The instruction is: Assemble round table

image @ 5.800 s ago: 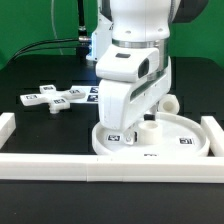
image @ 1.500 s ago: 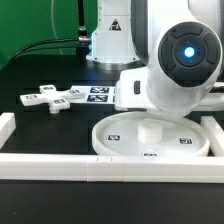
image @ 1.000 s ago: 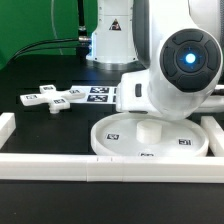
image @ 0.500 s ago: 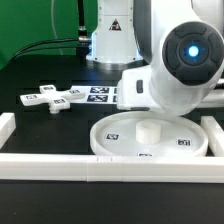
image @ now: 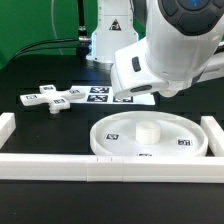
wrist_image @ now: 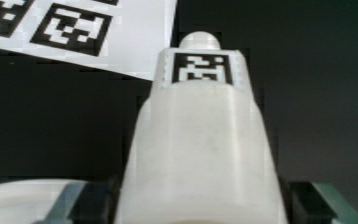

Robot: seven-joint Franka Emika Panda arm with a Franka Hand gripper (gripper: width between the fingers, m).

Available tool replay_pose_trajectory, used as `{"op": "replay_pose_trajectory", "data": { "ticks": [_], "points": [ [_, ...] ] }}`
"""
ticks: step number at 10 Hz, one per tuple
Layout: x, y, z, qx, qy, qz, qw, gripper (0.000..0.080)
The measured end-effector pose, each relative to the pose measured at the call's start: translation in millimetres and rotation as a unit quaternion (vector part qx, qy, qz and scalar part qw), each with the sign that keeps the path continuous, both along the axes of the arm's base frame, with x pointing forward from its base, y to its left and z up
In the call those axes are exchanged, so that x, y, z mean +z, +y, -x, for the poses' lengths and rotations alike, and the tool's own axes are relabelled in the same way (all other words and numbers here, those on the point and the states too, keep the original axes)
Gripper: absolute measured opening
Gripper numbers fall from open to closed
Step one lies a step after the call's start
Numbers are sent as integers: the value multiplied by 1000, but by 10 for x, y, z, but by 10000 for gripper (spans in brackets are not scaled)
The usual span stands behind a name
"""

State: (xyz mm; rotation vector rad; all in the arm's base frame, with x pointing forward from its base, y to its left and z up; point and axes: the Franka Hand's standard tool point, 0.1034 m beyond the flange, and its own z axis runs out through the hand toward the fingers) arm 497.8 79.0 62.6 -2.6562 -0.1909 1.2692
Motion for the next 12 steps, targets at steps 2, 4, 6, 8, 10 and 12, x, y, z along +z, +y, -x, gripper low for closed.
{"op": "replay_pose_trajectory", "data": {
  "ticks": [2, 4, 6, 8, 10, 12],
  "points": [
    [-3, 0, -4, 0, -1, 0, 1000, 413],
    [166, -51, -254, 2, -72, -12, 997, 413],
    [473, -134, -432, -3, -120, -15, 993, 413],
    [431, -152, -468, -12, -188, -6, 982, 413],
    [430, -179, -571, -15, -256, -3, 967, 413],
    [586, -232, -759, 1, -338, -11, 941, 413]
  ]
}}
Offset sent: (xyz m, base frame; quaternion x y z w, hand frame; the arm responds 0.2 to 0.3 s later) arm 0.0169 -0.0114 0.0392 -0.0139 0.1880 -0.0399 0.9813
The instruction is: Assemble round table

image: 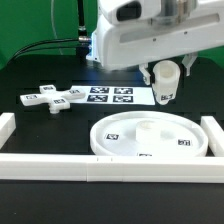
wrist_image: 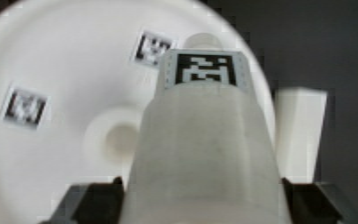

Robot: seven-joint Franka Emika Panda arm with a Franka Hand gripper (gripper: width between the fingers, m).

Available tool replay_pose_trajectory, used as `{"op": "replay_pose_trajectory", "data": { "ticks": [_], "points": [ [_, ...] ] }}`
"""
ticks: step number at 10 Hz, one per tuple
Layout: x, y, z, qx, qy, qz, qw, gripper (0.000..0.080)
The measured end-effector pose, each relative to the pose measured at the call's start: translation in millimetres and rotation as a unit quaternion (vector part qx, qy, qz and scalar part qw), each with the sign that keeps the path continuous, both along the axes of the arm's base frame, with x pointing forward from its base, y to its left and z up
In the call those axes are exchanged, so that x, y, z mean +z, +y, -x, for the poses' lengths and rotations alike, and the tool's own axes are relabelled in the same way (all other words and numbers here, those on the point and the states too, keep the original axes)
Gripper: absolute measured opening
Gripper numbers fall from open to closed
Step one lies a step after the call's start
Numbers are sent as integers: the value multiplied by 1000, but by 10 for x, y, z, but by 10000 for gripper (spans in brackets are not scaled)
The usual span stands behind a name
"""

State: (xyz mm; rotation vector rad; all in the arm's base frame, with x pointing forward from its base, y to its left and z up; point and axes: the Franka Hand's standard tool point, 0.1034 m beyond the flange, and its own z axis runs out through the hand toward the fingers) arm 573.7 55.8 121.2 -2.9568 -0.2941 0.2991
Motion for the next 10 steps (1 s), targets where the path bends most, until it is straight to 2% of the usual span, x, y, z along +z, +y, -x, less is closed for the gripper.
{"op": "replay_pose_trajectory", "data": {
  "ticks": [2, 3, 5, 6, 7, 10],
  "points": [
    [133, -52, -140, -7, -81, 4, 997, 413],
    [103, -69, -98, -12, -100, 6, 995, 413],
    [81, -133, -186, -21, -182, 11, 983, 413],
    [67, -157, -187, -17, -204, 15, 979, 413],
    [96, -199, -259, 6, -248, 22, 968, 413],
    [67, -289, -226, 11, -238, 21, 971, 413]
  ]
}}
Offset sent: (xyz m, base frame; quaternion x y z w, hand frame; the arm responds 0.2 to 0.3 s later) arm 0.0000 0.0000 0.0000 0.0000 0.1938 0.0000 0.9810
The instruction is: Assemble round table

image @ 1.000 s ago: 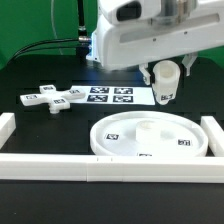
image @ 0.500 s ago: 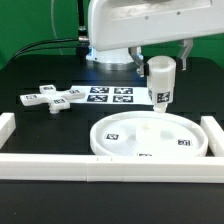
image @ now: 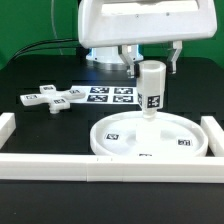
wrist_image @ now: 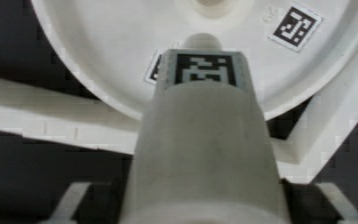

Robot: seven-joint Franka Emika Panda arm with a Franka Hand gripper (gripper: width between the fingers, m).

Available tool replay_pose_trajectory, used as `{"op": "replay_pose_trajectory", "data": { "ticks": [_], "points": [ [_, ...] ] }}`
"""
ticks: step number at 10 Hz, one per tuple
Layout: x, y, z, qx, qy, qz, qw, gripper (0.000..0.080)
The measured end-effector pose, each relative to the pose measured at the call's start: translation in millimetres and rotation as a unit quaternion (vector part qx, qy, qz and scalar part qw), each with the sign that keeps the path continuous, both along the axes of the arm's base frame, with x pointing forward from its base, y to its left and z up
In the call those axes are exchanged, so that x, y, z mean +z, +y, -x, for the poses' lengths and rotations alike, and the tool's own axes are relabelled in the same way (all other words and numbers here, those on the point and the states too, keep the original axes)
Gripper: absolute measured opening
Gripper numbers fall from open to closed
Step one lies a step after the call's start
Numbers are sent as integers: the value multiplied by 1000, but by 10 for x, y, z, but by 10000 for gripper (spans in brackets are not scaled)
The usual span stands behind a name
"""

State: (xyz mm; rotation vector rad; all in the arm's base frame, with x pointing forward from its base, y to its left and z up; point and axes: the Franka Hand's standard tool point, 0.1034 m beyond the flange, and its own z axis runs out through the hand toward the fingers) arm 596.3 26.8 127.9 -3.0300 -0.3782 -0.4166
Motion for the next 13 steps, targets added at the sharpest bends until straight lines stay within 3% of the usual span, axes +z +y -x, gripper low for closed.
{"op": "replay_pose_trajectory", "data": {
  "ticks": [3, 6, 13],
  "points": [
    [-18, 10, 0, 7, -4, 3, 1000, 413],
    [-99, 38, 80, 62, -38, 29, 997, 413],
    [-193, 98, 211, 66, -33, 28, 997, 413]
  ]
}}
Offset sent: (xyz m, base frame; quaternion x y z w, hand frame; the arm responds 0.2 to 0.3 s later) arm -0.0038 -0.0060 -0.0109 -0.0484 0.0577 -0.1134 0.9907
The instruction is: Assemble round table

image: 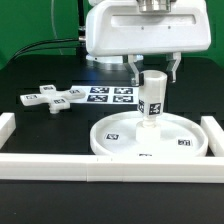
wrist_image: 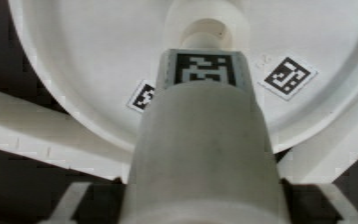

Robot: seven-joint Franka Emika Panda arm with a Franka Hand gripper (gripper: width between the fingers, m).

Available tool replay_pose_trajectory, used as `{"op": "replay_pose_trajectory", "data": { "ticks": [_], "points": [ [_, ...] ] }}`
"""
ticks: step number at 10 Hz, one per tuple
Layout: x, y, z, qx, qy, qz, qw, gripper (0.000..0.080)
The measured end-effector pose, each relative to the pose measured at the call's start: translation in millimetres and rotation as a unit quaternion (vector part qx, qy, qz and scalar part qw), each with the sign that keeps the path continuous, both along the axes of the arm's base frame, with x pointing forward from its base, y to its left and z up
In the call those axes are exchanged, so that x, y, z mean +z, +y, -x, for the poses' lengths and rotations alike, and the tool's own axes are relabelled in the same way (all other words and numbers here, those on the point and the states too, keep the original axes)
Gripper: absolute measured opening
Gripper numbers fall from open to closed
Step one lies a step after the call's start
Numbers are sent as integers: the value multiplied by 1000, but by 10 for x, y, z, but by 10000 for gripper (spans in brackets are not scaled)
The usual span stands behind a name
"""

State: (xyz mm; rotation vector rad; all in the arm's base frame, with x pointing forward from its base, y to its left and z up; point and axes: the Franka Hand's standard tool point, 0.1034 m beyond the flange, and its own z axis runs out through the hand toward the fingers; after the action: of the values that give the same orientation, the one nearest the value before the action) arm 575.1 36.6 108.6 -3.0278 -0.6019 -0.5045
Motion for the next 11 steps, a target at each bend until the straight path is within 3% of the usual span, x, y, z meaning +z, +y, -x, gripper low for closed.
{"op": "replay_pose_trajectory", "data": {
  "ticks": [11],
  "points": [
    [0, 34, 31, -8, -18, -1, 1000, 413]
  ]
}}
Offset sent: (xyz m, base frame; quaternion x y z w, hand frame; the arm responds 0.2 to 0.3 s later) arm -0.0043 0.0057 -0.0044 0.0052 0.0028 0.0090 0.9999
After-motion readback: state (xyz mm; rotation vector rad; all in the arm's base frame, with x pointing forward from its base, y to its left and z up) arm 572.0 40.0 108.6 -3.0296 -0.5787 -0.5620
